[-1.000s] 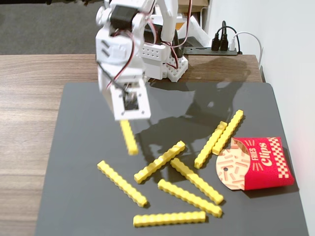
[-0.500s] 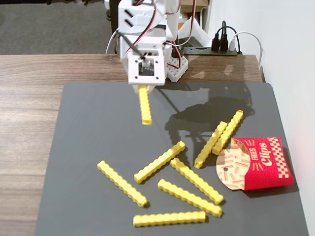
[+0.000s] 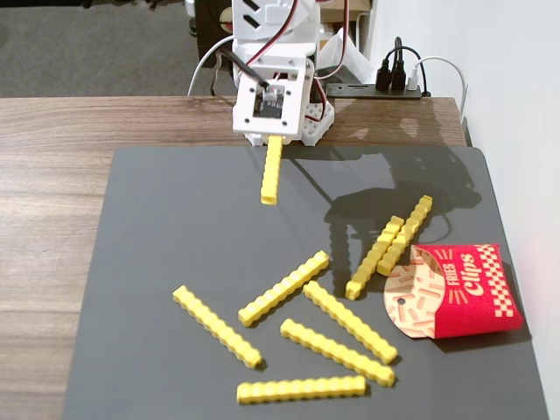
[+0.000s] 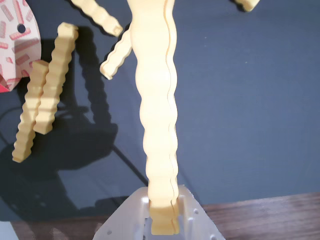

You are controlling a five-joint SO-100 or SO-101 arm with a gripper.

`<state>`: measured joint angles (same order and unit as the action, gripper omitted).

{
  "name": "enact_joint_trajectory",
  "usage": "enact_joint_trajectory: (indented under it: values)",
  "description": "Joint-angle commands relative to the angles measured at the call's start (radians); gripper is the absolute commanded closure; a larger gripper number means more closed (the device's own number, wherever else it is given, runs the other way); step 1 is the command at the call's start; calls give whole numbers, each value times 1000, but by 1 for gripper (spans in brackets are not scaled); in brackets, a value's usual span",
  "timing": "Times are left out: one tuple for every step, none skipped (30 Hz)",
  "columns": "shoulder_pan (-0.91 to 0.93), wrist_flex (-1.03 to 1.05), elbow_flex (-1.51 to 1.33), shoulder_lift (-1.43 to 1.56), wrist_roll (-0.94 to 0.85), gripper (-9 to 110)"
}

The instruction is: Grab a fry

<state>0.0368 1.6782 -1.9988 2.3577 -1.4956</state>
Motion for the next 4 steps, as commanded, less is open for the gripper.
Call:
enact_joint_trajectory:
  values:
    - [-14, 0, 40, 2, 6, 101]
    - [-15, 2, 40, 3, 6, 101]
    - [-17, 2, 40, 5, 6, 101]
    - [-17, 2, 40, 5, 5, 101]
